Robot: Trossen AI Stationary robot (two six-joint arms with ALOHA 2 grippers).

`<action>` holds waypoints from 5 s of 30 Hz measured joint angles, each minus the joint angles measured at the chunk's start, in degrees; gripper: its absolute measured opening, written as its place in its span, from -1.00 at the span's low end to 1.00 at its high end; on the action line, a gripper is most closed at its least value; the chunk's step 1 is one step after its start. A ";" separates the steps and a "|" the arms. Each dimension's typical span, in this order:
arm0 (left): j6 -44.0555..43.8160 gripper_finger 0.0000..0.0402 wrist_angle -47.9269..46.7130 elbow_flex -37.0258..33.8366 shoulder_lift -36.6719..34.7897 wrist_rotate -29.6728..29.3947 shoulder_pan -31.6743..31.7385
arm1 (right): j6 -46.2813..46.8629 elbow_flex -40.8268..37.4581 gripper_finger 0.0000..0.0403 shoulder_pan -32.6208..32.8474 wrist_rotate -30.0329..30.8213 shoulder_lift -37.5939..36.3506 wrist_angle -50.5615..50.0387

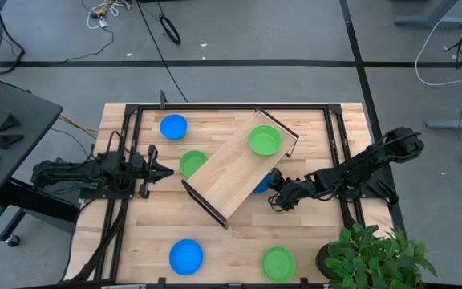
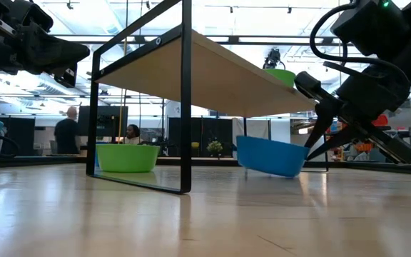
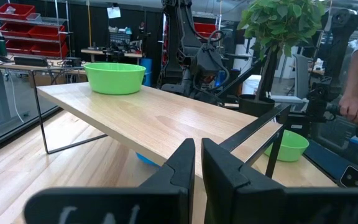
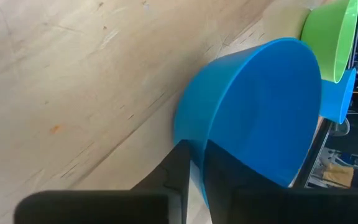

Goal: Pick & Place Mini bowls
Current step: Put the middle right blue bowl on the shelf

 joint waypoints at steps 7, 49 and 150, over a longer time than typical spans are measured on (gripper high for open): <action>0.01 -0.84 0.00 0.00 -0.02 0.00 0.01 | 0.00 0.00 -0.87 0.00 0.00 0.00 0.00; 0.01 -0.84 -0.01 0.02 0.00 0.00 0.01 | 6.63 4.42 -1.00 3.10 -4.87 -5.88 -16.87; 0.00 -0.84 0.01 0.02 0.00 0.00 0.00 | 47.06 37.29 -1.00 -7.41 -36.99 -17.16 -17.21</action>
